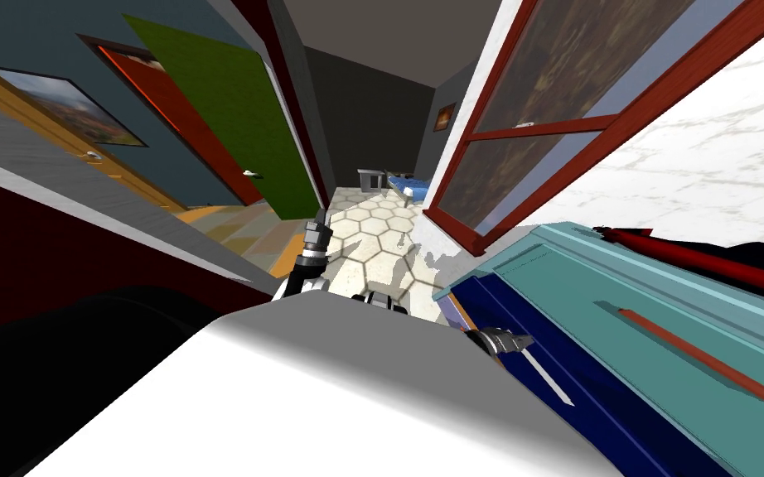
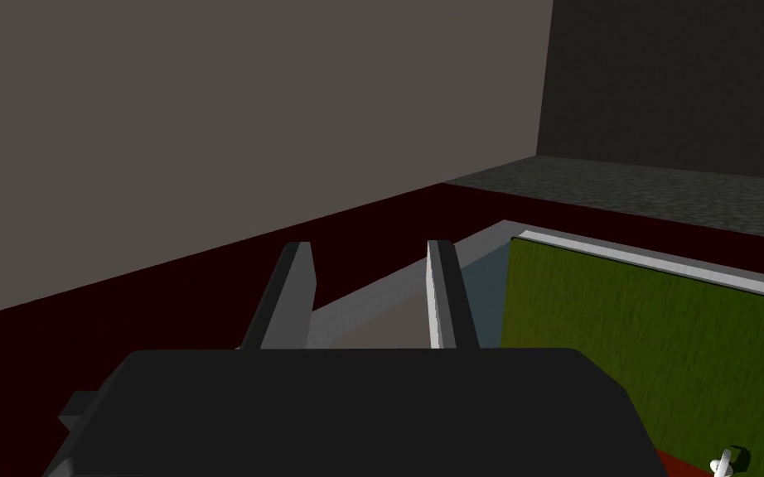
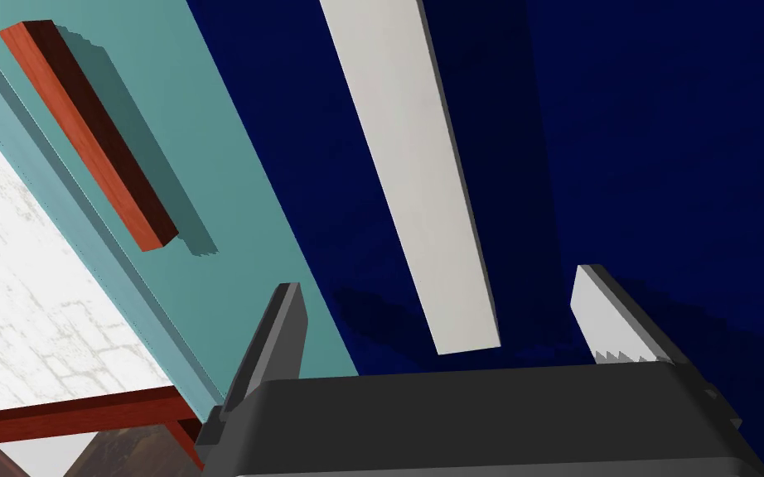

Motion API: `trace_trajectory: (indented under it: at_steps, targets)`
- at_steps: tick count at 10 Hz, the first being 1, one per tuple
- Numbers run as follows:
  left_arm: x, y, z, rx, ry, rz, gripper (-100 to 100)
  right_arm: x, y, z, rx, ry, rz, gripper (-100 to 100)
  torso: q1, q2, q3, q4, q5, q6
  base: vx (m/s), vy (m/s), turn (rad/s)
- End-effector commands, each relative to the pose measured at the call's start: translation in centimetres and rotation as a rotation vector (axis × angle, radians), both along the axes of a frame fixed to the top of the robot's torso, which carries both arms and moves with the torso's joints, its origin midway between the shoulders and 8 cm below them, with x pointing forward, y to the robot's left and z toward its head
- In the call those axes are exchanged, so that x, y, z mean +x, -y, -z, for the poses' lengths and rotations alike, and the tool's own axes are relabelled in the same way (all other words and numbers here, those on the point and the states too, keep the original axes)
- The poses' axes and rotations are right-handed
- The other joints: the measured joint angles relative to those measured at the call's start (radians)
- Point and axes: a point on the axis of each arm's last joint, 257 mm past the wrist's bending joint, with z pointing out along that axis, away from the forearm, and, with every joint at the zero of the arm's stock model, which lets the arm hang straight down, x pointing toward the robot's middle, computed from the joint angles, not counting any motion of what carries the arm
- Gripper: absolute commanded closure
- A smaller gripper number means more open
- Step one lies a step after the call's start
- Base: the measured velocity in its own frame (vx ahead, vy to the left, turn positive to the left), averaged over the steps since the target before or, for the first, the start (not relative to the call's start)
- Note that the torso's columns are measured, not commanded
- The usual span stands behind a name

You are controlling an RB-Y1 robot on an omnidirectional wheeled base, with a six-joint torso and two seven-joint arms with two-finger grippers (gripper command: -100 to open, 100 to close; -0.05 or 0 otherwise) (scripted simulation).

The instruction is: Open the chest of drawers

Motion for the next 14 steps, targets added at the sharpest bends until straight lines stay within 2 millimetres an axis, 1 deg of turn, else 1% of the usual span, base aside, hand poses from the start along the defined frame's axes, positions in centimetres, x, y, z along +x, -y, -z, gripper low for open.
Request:
trace_trajectory:
  at_steps: [1, 2, 3, 7, 8, 9, 14]
  targets:
    - [0.0, 0.0, 0.0, 0.000, 0.000, 0.000, 0, 1.5, 2.7, -1.5, -0.004, -0.003, -0.007, -100, 0.002, 0.001, 0.000, 0.000, 0.001, 0.001, -0.025, 0.071, -0.036]
    - [0.0, 0.0, 0.0, 0.000, 0.000, 0.000, 0, 2.0, 3.6, -2.1, -0.005, -0.002, -0.011, -100, 0.002, 0.003, 0.001, 0.001, 0.001, 0.001, -0.033, 0.087, -0.031]
    - [0.0, 0.0, 0.0, 0.000, 0.000, 0.000, 0, 2.0, 3.6, -2.1, -0.005, -0.002, -0.011, -100, 0.004, 0.004, 0.002, 0.001, 0.002, 0.001, -0.023, 0.061, -0.010]
    - [0.0, 0.0, 0.0, 0.000, 0.000, 0.000, 0, 4.3, 6.8, -4.9, -0.010, 0.001, -0.028, -100, 0.007, 0.004, 0.002, 0.001, 0.004, 0.001, -0.026, 0.078, -0.032]
    - [0.0, 0.0, 0.0, 0.000, 0.000, 0.000, 0, 3.7, 6.2, -4.1, -0.004, -0.003, -0.024, -100, 0.010, 0.005, 0.002, 0.003, 0.006, 0.001, -0.010, 0.042, -0.014]
    - [0.0, 0.0, 0.0, 0.000, 0.000, 0.000, 0, 3.7, 6.3, -3.9, 0.000, -0.007, -0.025, 0, 0.008, 0.005, 0.002, 0.002, 0.006, 0.000, -0.002, 0.007, 0.000]
    - [0.0, 0.0, 0.0, 0.000, 0.000, 0.000, 0, 3.5, 6.1, -3.4, 0.009, -0.014, -0.026, 0, 0.006, 0.004, 0.002, 0.001, 0.003, 0.001, 0.000, 0.000, 0.000]
